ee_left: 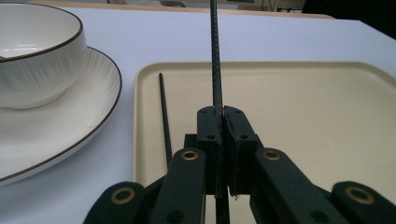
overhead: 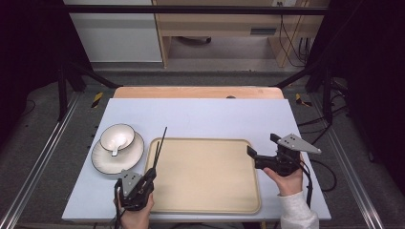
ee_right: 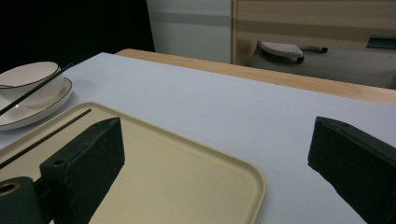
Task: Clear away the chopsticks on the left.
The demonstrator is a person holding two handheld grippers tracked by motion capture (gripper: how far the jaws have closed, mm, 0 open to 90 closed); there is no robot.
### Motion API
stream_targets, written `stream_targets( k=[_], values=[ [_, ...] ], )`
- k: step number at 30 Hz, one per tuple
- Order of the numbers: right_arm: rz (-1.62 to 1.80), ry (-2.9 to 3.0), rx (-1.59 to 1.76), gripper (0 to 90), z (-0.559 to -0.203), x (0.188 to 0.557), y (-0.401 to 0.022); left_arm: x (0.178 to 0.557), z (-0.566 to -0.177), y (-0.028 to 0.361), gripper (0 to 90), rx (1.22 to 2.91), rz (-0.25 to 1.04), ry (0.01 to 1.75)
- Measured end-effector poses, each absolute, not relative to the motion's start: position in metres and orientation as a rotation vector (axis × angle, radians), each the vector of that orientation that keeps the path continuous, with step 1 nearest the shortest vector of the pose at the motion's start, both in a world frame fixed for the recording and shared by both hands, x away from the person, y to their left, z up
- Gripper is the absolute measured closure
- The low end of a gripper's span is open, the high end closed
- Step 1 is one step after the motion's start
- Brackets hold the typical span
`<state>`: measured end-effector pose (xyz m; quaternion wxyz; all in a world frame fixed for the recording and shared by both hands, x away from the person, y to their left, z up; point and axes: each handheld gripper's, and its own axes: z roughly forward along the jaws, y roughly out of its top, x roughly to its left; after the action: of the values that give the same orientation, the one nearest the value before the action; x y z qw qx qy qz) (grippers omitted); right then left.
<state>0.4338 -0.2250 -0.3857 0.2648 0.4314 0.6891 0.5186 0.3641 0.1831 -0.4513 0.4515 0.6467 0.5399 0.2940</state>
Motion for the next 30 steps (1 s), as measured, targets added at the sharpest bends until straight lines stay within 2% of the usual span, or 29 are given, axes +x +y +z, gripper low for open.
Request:
stream_targets(
  k=[16, 30],
  values=[
    [1.386, 1.88, 1.168, 3.9, -0.389, 0.436, -0.222, 0.366, -0.482, 0.174, 85.6, 1.613, 0.723, 1.39],
    [1.384, 1.884, 1.172, 3.9, -0.39, 0.437, -0.22, 0.37, -0.49, 0.173, 85.6, 1.645, 0.73, 1.432]
  ],
)
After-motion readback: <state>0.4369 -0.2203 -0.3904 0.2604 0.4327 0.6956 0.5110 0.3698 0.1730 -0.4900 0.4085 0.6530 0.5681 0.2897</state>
